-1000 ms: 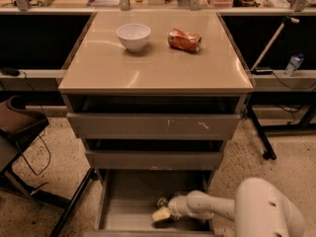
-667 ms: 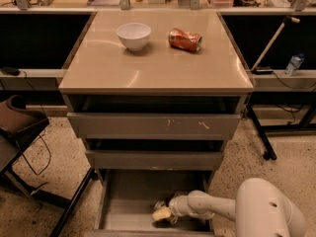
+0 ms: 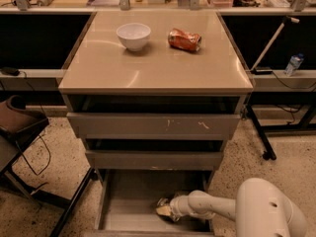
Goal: Pick 7up can from bottom drawer and place on counter
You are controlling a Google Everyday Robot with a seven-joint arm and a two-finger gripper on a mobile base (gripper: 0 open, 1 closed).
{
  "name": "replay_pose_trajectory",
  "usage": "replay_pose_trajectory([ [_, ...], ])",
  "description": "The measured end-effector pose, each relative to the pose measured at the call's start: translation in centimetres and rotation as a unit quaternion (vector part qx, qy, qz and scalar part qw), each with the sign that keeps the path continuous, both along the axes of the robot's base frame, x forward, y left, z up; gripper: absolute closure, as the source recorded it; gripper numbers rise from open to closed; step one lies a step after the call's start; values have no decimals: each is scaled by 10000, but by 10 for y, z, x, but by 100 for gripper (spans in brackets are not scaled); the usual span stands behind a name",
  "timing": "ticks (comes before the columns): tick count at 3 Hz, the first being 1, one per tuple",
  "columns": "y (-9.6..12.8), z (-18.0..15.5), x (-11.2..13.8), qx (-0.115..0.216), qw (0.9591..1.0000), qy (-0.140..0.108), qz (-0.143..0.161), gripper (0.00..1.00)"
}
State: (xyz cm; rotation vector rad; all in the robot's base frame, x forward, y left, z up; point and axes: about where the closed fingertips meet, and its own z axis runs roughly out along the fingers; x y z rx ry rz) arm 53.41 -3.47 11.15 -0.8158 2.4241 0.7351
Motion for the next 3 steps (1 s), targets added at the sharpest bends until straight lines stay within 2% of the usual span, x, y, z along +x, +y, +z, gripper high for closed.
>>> replay_pose_trajectory([
  [2, 0, 6, 0, 0, 10000, 0, 0, 89],
  [3, 0, 9, 0, -2, 10000, -2, 1, 100],
])
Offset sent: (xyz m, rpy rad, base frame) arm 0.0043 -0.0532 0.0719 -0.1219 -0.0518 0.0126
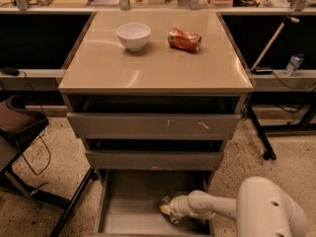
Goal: Pick 7up can from bottom drawer and place on counter
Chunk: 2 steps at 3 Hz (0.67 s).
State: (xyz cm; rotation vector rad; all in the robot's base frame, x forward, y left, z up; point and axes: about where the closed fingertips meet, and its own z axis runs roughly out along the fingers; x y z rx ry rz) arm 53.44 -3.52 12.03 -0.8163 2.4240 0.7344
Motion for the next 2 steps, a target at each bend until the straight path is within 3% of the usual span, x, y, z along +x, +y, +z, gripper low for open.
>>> replay_pose_trajectory([
  [1, -16, 40, 9, -84, 9999, -75, -48, 100],
  [2, -90, 98, 7, -315, 9938, 125, -1058, 100],
])
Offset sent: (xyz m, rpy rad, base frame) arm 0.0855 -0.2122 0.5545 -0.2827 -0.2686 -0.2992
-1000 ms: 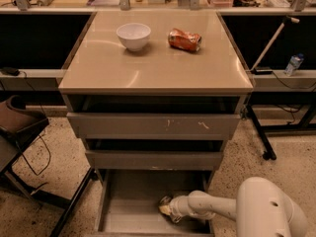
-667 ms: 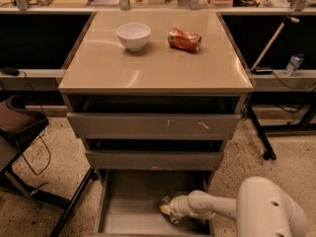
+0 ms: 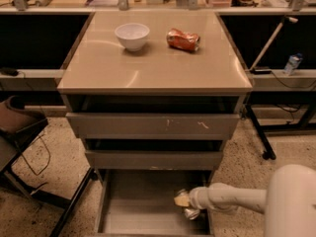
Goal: Pick 7up can from bottom drawer and place on counter
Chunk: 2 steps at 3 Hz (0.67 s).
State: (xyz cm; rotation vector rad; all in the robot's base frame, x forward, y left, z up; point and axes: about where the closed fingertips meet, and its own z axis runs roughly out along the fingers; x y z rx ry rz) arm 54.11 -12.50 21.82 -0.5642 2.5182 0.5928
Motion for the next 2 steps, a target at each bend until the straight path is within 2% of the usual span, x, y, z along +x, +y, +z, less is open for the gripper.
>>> replay_pose_trajectory([
  [1, -45, 97, -11, -221, 9950, -135, -968, 100],
  [2, -45, 97, -12, -221, 9950, -133, -960, 100],
])
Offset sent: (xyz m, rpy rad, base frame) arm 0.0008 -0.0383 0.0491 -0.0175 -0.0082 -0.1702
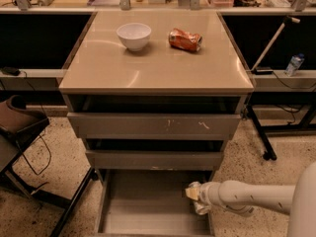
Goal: Pick 7up can from bottom drawer and place on counter
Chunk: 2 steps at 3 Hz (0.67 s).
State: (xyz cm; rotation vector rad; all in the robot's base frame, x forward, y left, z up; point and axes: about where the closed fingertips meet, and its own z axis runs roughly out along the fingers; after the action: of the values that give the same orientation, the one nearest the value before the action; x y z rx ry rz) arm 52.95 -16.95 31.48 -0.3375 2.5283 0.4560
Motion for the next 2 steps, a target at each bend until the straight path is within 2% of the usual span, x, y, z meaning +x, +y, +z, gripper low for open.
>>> replay_pose_trajectory([
  [1, -20, 43, 1, -49, 9994, -177, -278, 100],
  [2, -52, 112, -22, 99, 9901, -291, -1369, 100],
])
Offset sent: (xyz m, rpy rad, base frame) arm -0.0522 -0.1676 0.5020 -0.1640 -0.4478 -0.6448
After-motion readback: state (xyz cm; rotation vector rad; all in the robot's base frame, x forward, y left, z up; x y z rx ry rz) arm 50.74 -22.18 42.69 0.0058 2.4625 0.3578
